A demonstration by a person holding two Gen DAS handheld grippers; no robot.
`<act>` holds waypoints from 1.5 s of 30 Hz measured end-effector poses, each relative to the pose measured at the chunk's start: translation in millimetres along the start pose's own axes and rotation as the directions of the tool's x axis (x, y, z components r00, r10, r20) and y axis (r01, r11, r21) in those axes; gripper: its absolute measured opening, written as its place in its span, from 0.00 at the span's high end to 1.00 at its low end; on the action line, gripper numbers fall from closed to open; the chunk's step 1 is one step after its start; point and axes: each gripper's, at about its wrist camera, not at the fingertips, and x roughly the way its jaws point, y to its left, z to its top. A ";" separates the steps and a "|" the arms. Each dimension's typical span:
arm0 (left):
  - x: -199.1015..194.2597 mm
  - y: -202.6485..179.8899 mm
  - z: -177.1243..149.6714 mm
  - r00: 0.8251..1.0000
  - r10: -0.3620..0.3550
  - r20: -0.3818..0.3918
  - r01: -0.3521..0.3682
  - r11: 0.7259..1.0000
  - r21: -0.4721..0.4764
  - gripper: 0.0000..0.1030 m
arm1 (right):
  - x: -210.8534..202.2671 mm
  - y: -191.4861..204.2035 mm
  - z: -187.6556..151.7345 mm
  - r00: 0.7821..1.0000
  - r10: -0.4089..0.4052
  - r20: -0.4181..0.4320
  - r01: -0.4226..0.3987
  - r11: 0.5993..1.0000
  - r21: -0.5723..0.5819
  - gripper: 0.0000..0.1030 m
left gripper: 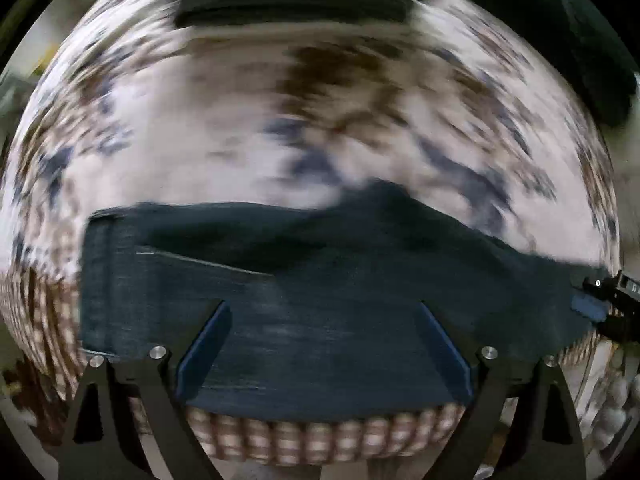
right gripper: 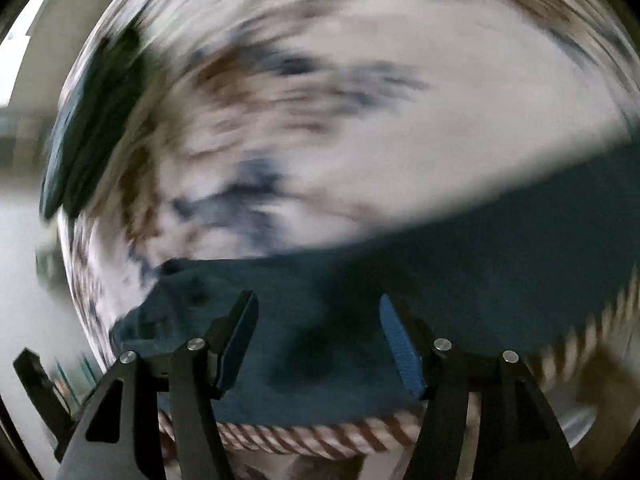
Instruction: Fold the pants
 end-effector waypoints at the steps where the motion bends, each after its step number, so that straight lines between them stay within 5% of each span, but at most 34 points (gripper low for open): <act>1: 3.9 -19.3 -1.1 1.000 -0.004 -0.010 0.004 1.000 0.022 0.09 | -11.5 -38.2 -7.5 0.999 0.008 0.032 -0.011 0.996 0.086 0.36; 5: 19.8 -101.9 -5.7 0.999 0.021 -0.046 -0.016 0.995 0.096 0.09 | -43.2 -145.6 -20.1 0.991 -0.039 0.130 -0.001 0.958 0.288 0.36; 9: 36.7 -182.4 -11.4 0.997 0.030 -0.071 -0.021 0.992 0.125 0.09 | -89.1 -251.3 -5.6 0.970 -0.035 0.243 -0.076 0.898 0.434 0.36; 12: 58.0 -238.1 -10.1 0.996 0.023 -0.084 -0.012 0.990 0.138 0.09 | -112.3 -320.4 12.4 0.941 -0.019 0.338 -0.162 0.852 0.497 0.49; 14: 77.2 -266.4 -9.0 0.994 0.018 -0.111 -0.002 0.989 0.148 0.09 | -111.6 -361.5 30.1 0.939 0.014 0.343 -0.204 0.827 0.525 0.57; 18: 139.4 -291.6 -10.6 0.969 0.091 -0.229 -0.050 0.983 0.179 0.04 | -84.8 -409.2 56.2 0.955 0.086 0.285 -0.238 0.794 0.559 0.57; 23: 154.0 -291.8 -5.7 0.970 0.102 -0.219 -0.065 0.983 0.170 0.00 | -62.7 -431.1 68.1 0.974 0.091 0.207 -0.198 0.787 0.585 0.58; 29: 158.0 -298.3 -11.1 0.976 0.118 -0.185 -0.090 0.984 0.154 0.00 | -62.6 -424.4 63.1 0.968 0.125 0.217 -0.226 0.811 0.540 0.59; 30: 158.4 -298.6 -11.6 0.975 0.122 -0.188 -0.094 0.984 0.150 0.00 | -61.2 -424.2 62.7 0.968 0.110 0.227 -0.216 0.823 0.525 0.64; 31: 157.4 -299.4 -13.3 0.972 0.126 -0.199 -0.097 0.984 0.150 0.00 | -60.4 -421.6 63.0 0.964 0.100 0.245 -0.216 0.832 0.511 0.85; 34: 150.8 -305.6 -6.2 0.965 0.128 -0.229 -0.098 0.985 0.141 0.00 | -69.3 -408.7 62.2 0.961 0.041 0.273 -0.174 0.858 0.483 0.93; 41: 136.4 -325.2 -15.3 0.975 0.115 -0.189 -0.084 0.982 0.168 0.00 | -92.6 -397.4 45.5 0.954 -0.032 0.299 -0.114 0.882 0.458 0.94; 45: 145.5 -335.5 -22.6 0.972 0.140 -0.190 -0.100 0.973 0.206 0.00 | -82.4 -421.5 42.9 0.963 0.061 0.263 -0.186 0.856 0.483 0.88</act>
